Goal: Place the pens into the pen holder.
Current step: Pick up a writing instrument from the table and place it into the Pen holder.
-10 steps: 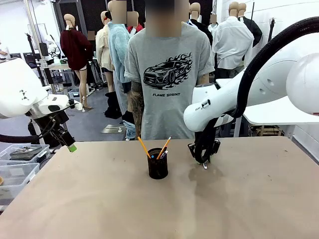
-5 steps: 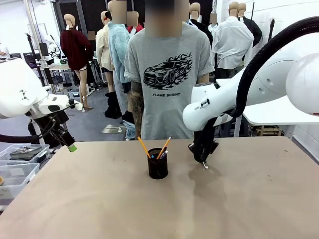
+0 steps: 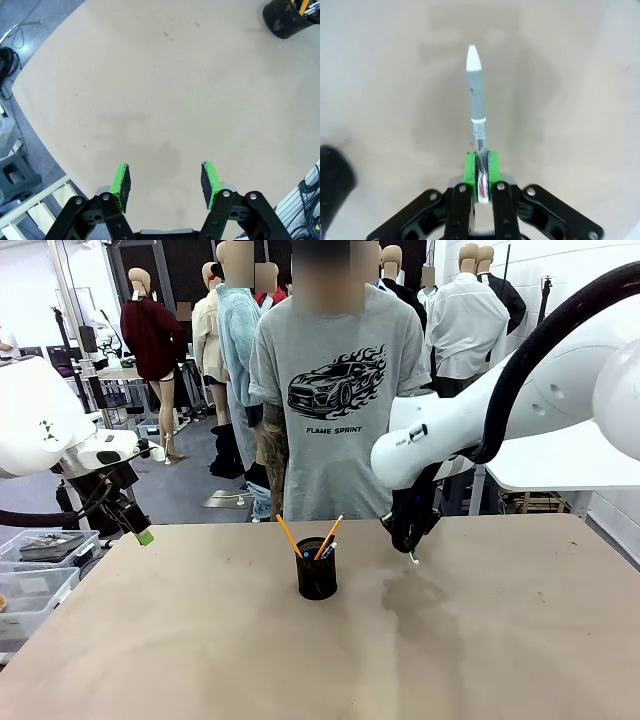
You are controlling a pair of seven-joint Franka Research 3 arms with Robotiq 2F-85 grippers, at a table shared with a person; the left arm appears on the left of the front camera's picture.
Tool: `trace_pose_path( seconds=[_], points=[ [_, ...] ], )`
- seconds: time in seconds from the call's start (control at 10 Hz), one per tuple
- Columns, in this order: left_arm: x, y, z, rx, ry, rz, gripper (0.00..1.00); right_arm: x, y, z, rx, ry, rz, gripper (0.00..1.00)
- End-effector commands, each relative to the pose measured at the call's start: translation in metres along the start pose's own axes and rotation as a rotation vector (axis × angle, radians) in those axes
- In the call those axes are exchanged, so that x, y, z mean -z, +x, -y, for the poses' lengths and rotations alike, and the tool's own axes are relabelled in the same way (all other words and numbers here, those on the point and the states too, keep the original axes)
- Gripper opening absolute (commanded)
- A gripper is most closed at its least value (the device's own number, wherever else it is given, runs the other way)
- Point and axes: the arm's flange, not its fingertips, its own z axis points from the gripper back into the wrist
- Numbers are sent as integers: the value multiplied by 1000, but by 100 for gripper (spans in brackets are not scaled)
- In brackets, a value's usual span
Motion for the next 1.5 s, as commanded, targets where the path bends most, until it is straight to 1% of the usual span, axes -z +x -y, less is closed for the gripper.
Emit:
trace_pose_path(
  seconds=[0.0,0.1,0.3,0.5,0.6,0.8,0.9,1.0,1.1,1.2,1.4],
  points=[
    [0,-1,-3,15,2,11,74,-18,-24,16,-64,167,73,0],
    [0,-1,-3,15,2,11,74,-31,-33,22,-118,288,138,0],
    [0,-1,-3,15,2,11,74,-52,-47,33,-197,464,301,0],
    [0,-1,-3,15,2,11,74,-71,-58,43,-227,512,422,0],
    [0,-1,-3,15,2,11,74,-81,-61,44,-265,580,522,0],
    [0,-1,-3,15,2,11,74,-91,-65,36,-431,801,699,0],
    [0,-1,-3,15,2,11,74,-93,-66,32,-469,874,770,0],
    [0,-1,-3,15,2,11,74,-96,-67,28,-504,898,827,0],
    [0,-1,-3,15,2,11,74,-99,-67,18,-570,934,870,0],
    [0,-1,-3,15,2,11,74,-98,-64,2,-643,1006,887,0],
    [0,-1,-3,15,2,11,74,-89,-57,-30,-769,1062,882,0]
  ],
)
